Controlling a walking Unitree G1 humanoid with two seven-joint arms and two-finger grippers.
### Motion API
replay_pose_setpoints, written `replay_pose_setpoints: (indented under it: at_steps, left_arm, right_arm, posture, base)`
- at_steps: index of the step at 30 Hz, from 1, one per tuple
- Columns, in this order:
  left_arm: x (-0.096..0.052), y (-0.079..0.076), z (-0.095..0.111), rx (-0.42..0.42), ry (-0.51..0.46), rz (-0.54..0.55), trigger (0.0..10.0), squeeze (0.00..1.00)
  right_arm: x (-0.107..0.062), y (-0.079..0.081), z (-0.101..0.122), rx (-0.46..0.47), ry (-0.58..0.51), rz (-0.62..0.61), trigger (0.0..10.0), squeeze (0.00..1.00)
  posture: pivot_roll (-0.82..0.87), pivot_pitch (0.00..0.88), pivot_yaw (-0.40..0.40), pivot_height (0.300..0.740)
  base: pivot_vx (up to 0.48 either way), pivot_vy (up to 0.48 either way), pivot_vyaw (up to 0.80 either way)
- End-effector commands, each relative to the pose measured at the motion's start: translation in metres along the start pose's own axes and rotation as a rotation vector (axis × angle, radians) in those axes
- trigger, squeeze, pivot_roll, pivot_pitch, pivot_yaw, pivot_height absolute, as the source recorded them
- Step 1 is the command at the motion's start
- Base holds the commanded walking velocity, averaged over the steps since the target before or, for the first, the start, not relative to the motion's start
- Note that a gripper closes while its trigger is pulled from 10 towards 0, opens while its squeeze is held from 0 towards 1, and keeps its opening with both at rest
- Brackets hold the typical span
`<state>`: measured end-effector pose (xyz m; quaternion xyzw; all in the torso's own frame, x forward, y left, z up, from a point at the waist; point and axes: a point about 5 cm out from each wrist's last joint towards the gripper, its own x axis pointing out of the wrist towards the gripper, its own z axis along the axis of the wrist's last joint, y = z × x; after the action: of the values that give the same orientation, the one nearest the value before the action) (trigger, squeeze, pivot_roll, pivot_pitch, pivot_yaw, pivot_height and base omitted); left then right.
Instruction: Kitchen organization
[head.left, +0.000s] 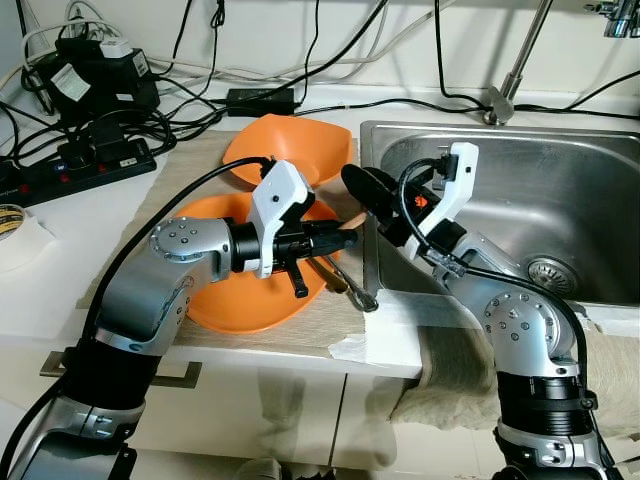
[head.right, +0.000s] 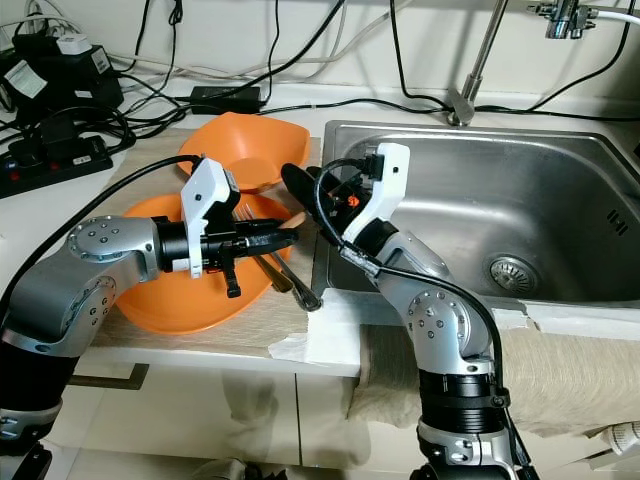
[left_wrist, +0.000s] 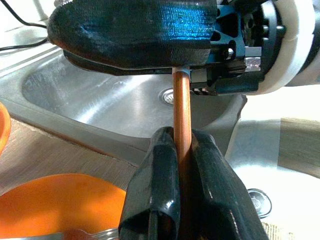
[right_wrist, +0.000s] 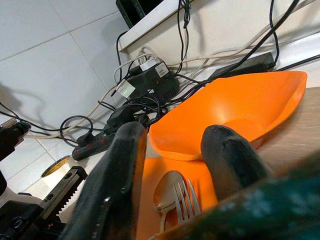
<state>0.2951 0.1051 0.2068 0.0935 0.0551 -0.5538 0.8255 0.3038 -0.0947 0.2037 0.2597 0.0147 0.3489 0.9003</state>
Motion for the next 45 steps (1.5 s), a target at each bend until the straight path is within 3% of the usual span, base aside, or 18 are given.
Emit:
replay_pose_setpoints:
  at_steps: [1, 17, 18, 19, 20, 41, 42, 44, 45]
  left_arm:
    - [-0.001, 0.001, 0.007, 0.03, -0.023, 0.005, 0.0, 0.0]
    - [-0.002, 0.014, 0.006, 0.06, 0.001, 0.1, 0.0, 0.0]
    - [-0.002, 0.015, 0.006, 0.066, 0.005, 0.112, 0.7, 0.0]
    - [-0.002, 0.016, 0.006, 0.07, 0.008, 0.12, 8.7, 0.0]
    - [-0.003, 0.017, 0.006, 0.073, 0.012, 0.128, 10.0, 0.0]
    - [-0.002, 0.027, 0.0, 0.123, 0.054, 0.212, 10.0, 0.0]
    - [-0.003, 0.029, 0.0, 0.127, 0.061, 0.225, 10.0, 1.0]
    - [-0.003, 0.029, 0.0, 0.129, 0.063, 0.231, 10.0, 1.0]
    - [-0.004, 0.03, -0.001, 0.141, 0.074, 0.234, 10.0, 1.0]
  right_arm:
    - [0.0, -0.003, -0.002, -0.01, 0.012, -0.022, 0.0, 0.0]
    - [-0.004, -0.01, -0.008, -0.038, 0.031, -0.067, 0.0, 0.0]
    - [-0.004, -0.01, -0.008, -0.039, 0.031, -0.069, 0.0, 0.0]
    - [-0.004, -0.01, -0.008, -0.039, 0.031, -0.07, 0.0, 0.0]
    - [-0.004, -0.011, -0.009, -0.042, 0.031, -0.073, 0.0, 0.0]
    - [-0.006, -0.014, -0.011, -0.056, 0.04, -0.094, 0.0, 0.0]
    - [-0.006, -0.013, -0.012, -0.057, 0.045, -0.089, 0.0, 0.0]
    - [-0.005, -0.013, -0.012, -0.057, 0.048, -0.087, 0.0, 0.0]
    - [-0.005, -0.013, -0.013, -0.062, 0.057, -0.086, 4.4, 0.0]
  posture:
    - [0.06, 0.0, 0.019, 0.74]
    - [0.05, 0.0, 0.022, 0.74]
    - [0.05, 0.0, 0.023, 0.74]
    - [0.05, 0.0, 0.023, 0.74]
    - [0.05, 0.0, 0.023, 0.74]
    - [0.05, 0.0, 0.021, 0.74]
    - [0.05, 0.0, 0.022, 0.74]
    - [0.05, 0.0, 0.021, 0.74]
    - [0.05, 0.0, 0.021, 0.74]
  base:
    - [0.0, 0.0, 0.0]
    - [0.0, 0.0, 0.0]
    - [0.0, 0.0, 0.0]
    - [0.0, 0.0, 0.0]
    - [0.0, 0.0, 0.0]
    - [0.0, 0.0, 0.0]
    - [0.0, 0.0, 0.0]
    - [0.0, 0.0, 0.0]
    - [0.0, 0.0, 0.0]
